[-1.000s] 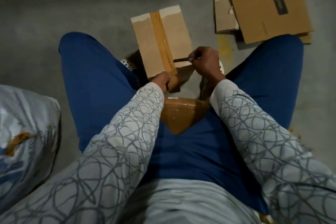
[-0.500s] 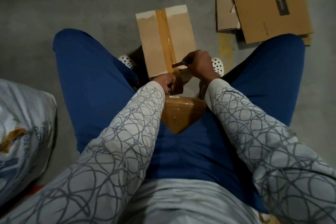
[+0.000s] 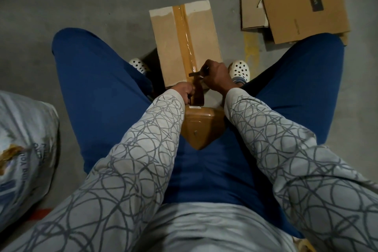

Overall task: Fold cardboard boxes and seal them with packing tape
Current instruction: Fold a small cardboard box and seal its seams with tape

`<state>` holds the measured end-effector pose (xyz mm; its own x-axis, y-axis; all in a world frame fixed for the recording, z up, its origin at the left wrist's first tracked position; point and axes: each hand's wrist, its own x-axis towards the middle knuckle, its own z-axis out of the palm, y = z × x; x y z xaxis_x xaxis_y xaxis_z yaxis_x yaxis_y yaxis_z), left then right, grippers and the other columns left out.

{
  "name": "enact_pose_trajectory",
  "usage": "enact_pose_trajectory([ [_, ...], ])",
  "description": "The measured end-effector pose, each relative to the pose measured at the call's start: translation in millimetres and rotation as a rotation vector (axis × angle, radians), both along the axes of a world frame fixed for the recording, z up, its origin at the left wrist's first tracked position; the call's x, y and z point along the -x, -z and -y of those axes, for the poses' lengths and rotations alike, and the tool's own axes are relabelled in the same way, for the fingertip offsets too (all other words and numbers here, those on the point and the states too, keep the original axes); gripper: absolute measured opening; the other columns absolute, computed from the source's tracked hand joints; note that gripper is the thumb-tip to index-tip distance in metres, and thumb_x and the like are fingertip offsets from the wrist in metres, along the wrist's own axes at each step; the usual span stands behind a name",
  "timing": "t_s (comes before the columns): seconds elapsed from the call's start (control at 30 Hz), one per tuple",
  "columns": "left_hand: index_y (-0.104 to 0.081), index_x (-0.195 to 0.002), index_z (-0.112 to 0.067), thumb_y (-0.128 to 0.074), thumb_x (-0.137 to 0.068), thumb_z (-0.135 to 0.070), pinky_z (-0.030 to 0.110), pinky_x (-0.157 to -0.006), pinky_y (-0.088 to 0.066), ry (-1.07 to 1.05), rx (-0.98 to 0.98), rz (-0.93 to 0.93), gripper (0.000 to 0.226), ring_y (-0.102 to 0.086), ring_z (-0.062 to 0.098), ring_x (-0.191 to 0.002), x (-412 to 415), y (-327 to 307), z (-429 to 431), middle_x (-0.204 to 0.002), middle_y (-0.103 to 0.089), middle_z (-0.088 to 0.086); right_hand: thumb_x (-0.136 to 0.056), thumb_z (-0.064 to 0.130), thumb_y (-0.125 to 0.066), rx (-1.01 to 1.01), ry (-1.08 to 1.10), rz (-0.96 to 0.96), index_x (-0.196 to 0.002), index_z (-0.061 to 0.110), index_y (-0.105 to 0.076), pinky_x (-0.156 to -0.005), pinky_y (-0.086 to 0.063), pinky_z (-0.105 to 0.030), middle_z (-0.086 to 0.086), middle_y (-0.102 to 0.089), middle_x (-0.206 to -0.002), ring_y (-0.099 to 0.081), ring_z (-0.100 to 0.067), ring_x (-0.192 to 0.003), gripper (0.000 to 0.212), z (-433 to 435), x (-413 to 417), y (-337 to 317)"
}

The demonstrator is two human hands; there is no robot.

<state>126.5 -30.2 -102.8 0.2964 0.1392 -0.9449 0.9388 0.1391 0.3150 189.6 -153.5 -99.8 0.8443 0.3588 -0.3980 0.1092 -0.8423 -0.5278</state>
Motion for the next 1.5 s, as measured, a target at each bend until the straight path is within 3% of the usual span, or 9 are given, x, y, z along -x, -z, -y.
enact_pose_trajectory([
  [0.2, -0.051, -0.082, -0.008, -0.039, -0.107, -0.004, 0.032, -0.068, -0.048, -0.023, 0.062, 0.01, 0.029, -0.051, 0.021, -0.072, -1, 5, 1, -0.082, -0.053, 0.008, -0.093, 0.013, -0.054, -0.06, -0.167, -0.068, -0.118, 0.006, -0.041, -0.068, -0.038, -0.037, -0.025, -0.063, -0.099, -0.057, -0.039, -0.085, 0.029, -6, 3, 14],
  [0.3, -0.057, -0.089, -0.005, -0.044, -0.105, -0.004, 0.038, -0.094, -0.049, 0.04, 0.002, 0.004, 0.021, -0.053, 0.025, -0.094, -3, 13, -1, -0.103, -0.056, 0.013, -0.092, 0.029, -0.05, 0.016, -0.326, -0.033, -0.115, 0.017, -0.03, -0.069, -0.048, -0.045, -0.023, -0.061, -0.094, -0.055, -0.042, -0.088, 0.032, 0, -1, 22],
  [0.37, -0.063, -0.115, 0.0, -0.046, -0.104, -0.004, 0.039, -0.11, -0.043, 0.083, -0.041, 0.012, 0.02, -0.047, 0.027, -0.105, -4, 16, 0, -0.113, -0.051, 0.014, -0.091, 0.038, -0.043, 0.038, -0.392, -0.029, -0.12, 0.011, -0.035, -0.073, -0.05, -0.048, -0.023, -0.061, -0.099, -0.055, -0.04, -0.092, 0.041, 6, -3, 21],
  [0.47, -0.057, -0.133, 0.004, -0.045, -0.104, -0.003, 0.043, -0.113, -0.042, 0.131, -0.071, 0.011, 0.032, -0.046, 0.028, -0.106, -5, 14, 4, -0.113, -0.05, 0.015, -0.089, 0.047, -0.04, 0.045, -0.332, -0.055, -0.125, 0.009, -0.039, -0.082, -0.05, -0.05, -0.021, -0.059, -0.112, -0.054, -0.038, -0.102, 0.052, 10, 0, 20],
  [0.63, -0.064, -0.1, -0.008, -0.05, -0.1, -0.004, 0.037, -0.088, -0.054, -0.089, 0.046, 0.09, 0.015, -0.061, 0.023, -0.09, -21, 25, 2, -0.093, -0.062, 0.01, -0.103, 0.02, -0.048, -0.168, -0.108, -0.088, -0.119, 0.005, -0.041, -0.081, -0.035, -0.035, -0.023, -0.058, -0.115, -0.047, -0.031, -0.109, 0.023, 2, 3, 38],
  [0.73, -0.066, -0.109, -0.01, -0.069, -0.095, -0.018, 0.027, -0.068, -0.054, -0.129, 0.036, 0.201, 0.017, -0.062, 0.015, -0.078, -35, 28, -10, -0.086, -0.067, 0.003, -0.104, 0.02, -0.045, -0.272, -0.089, -0.09, -0.113, 0.008, -0.041, -0.072, -0.033, -0.029, -0.016, -0.057, -0.107, -0.048, -0.025, -0.089, 0.015, -1, -12, 44],
  [0.9, -0.056, -0.139, -0.008, -0.05, -0.098, -0.001, 0.032, -0.102, -0.043, -0.004, -0.163, 0.334, 0.042, -0.053, 0.024, -0.118, -72, 48, -37, -0.136, -0.058, 0.013, -0.102, 0.034, -0.037, -0.332, -0.146, -0.047, -0.109, 0.011, -0.04, -0.069, -0.031, -0.028, -0.008, -0.054, -0.103, -0.047, -0.022, -0.087, 0.024, -13, -50, 57],
  [1.23, -0.061, -0.135, -0.01, -0.048, -0.104, -0.014, 0.028, -0.091, -0.041, 0.04, -0.29, 0.379, 0.034, -0.054, 0.024, -0.112, -109, 59, -52, -0.133, -0.06, 0.011, -0.093, 0.038, -0.027, -0.161, -0.24, 0.142, -0.122, 0.007, -0.041, -0.074, -0.043, -0.038, -0.018, -0.055, -0.119, -0.043, -0.031, -0.112, 0.045, -29, -99, 75],
  [1.5, -0.057, -0.141, -0.011, -0.056, -0.104, -0.025, 0.04, -0.106, -0.046, 0.016, -0.348, 0.376, 0.04, -0.058, 0.031, -0.124, -89, 62, -47, -0.136, -0.061, 0.012, -0.091, 0.031, -0.03, -0.069, -0.23, 0.107, -0.127, 0.004, -0.037, -0.08, -0.039, -0.036, -0.025, -0.057, -0.118, -0.04, -0.03, -0.108, 0.045, -37, -104, 67],
])
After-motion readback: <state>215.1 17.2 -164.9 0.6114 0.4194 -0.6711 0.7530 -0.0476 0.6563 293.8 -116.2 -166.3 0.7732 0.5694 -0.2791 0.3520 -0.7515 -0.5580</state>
